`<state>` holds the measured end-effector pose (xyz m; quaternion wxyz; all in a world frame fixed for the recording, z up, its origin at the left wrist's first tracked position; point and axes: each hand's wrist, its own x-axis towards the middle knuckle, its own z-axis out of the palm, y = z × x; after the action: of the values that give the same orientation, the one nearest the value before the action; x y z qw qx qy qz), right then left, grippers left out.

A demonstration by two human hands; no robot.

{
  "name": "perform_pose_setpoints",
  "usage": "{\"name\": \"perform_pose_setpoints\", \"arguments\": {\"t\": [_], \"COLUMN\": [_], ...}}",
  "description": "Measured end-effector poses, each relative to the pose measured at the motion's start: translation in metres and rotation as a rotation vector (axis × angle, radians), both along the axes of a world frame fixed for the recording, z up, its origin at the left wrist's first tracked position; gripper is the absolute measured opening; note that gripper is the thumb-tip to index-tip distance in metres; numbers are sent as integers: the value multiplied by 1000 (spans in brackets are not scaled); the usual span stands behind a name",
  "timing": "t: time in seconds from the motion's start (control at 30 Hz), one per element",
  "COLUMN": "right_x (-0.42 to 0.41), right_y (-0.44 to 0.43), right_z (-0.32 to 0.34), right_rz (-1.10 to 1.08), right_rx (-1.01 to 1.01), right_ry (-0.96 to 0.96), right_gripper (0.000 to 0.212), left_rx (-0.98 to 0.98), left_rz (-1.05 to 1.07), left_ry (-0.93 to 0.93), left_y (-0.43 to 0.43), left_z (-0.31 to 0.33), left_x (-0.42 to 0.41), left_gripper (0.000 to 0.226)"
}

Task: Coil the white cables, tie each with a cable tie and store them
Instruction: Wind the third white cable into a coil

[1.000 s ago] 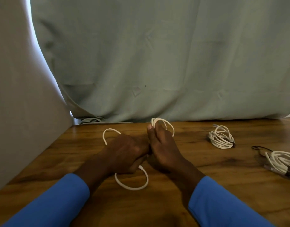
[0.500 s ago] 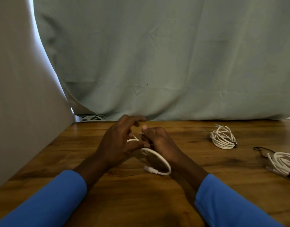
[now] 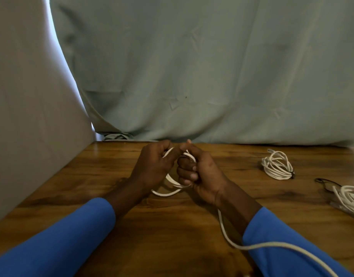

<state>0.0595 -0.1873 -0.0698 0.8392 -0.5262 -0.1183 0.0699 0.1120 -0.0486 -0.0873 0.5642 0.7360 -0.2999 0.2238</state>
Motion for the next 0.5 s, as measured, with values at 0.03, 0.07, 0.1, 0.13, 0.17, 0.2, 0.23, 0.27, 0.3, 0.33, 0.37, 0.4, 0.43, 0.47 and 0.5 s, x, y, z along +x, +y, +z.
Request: {"name": "perform_pose_setpoints", "arguments": {"t": [0.03, 0.07, 0.1, 0.13, 0.17, 0.2, 0.23, 0.27, 0.3, 0.33, 0.37, 0.4, 0.43, 0.47, 0.5], "right_x": [1, 1, 2, 3, 4, 5, 6, 7, 7, 9, 11, 13, 14, 16, 18], "right_y": [1, 1, 1, 1, 0, 0, 0, 0, 2, 2, 3, 2, 1, -1, -4], "right_z": [-2, -3, -4, -6, -7, -9, -11, -13, -14, -16, -16, -17, -15, -14, -13], "right_rz": [-25, -51, -82, -118, -155, -182, -193, -193, -187, -183, -176, -166, -152, -138, -125], "right_rx": [-48, -87, -119, -144, -164, -175, -173, -156, -122, -78, -25, 39, 112, 185, 249], "right_ry": [-18, -30, -44, -64, -82, -94, -92, -76, -46, -4, 42, 85, 125, 158, 180], "right_gripper": [74, 73, 67, 62, 59, 59, 58, 58, 57, 56, 56, 56, 56, 57, 59], "left_rx": [4, 16, 25, 33, 44, 63, 83, 92, 89, 73, 40, -6, -53, -82, -92], "left_rz": [15, 32, 48, 66, 90, 117, 137, 138, 114, 61, -12, -91, -162, -213, -250], "left_ry": [8, 3, -2, 0, 6, 10, 14, 19, 26, 47, 101, 184, 275, 350, 398], "left_y": [0, -1, -1, -1, -1, -1, -1, -1, -1, -1, -2, -2, -3, -2, -1], "left_z": [1, 1, 1, 2, 2, 3, 3, 4, 4, 4, 5, 6, 7, 8, 8], "left_x": [0, -1, -2, -3, -3, -3, -2, -2, -2, -3, -5, -8, -11, -14, -15], "left_gripper": [85, 84, 79, 72, 68, 68, 71, 74, 76, 77, 78, 76, 71, 64, 59]}}
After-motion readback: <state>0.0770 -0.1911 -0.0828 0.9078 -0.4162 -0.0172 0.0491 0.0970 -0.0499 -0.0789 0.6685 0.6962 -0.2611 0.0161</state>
